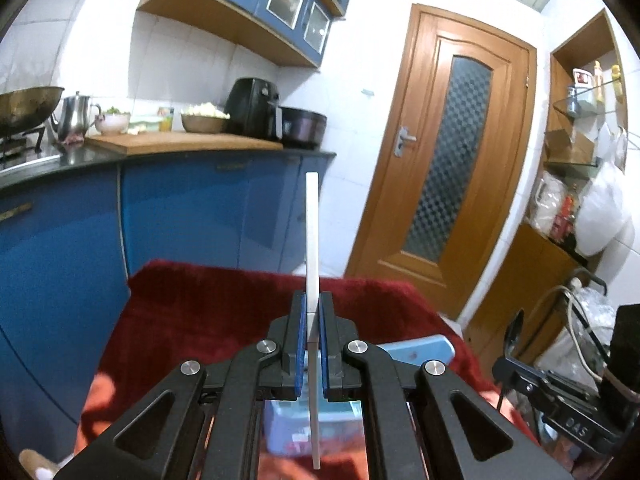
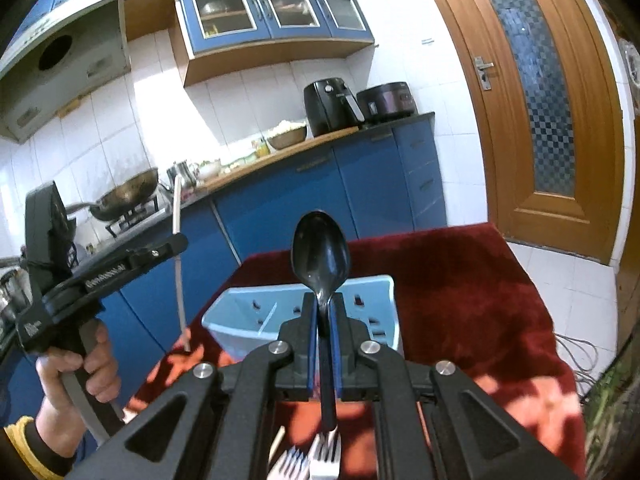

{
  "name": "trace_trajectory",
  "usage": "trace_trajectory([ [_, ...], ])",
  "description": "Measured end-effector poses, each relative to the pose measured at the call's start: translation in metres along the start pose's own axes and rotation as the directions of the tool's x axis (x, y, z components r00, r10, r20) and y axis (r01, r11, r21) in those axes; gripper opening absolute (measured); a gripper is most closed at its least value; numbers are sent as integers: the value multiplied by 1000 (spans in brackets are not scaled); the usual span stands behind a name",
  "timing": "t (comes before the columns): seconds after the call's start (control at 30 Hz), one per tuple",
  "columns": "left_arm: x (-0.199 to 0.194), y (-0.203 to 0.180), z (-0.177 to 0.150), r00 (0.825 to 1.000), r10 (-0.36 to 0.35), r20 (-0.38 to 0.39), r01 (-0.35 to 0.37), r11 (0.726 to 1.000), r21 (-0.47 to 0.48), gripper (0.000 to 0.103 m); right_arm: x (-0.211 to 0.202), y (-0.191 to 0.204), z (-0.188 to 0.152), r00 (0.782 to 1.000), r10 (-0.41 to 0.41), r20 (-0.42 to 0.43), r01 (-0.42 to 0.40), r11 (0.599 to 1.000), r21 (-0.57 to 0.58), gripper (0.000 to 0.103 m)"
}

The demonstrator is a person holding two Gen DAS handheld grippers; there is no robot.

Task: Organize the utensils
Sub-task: 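Carry both items to the blue box while the right gripper drops the spoon inside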

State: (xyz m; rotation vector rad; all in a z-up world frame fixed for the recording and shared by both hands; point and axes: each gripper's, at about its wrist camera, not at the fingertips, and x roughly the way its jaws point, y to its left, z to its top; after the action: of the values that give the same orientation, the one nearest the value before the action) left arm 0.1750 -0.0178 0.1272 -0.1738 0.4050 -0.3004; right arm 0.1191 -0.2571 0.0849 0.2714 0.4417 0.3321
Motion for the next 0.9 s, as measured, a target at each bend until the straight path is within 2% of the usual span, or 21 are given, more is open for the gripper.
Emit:
trace_trajectory([
  [0.3, 36, -3, -3, 993, 58, 104, -61, 998, 32, 6, 38, -9, 5, 997, -17, 71, 20, 999, -44, 8],
  [0.53, 41, -2, -10, 981, 59, 186, -64, 998, 22, 6, 47, -14, -2, 995, -28, 91, 35, 996, -77, 8],
  [0.73, 45, -10, -31, 974, 80, 210, -97, 993, 71, 6, 52, -12, -7, 996, -21, 89, 30, 995, -100, 8],
  [0.9, 48, -14, -48, 979, 82, 187, -100, 991, 88, 6, 53, -11, -11, 997, -25, 67, 33, 993, -112, 8],
])
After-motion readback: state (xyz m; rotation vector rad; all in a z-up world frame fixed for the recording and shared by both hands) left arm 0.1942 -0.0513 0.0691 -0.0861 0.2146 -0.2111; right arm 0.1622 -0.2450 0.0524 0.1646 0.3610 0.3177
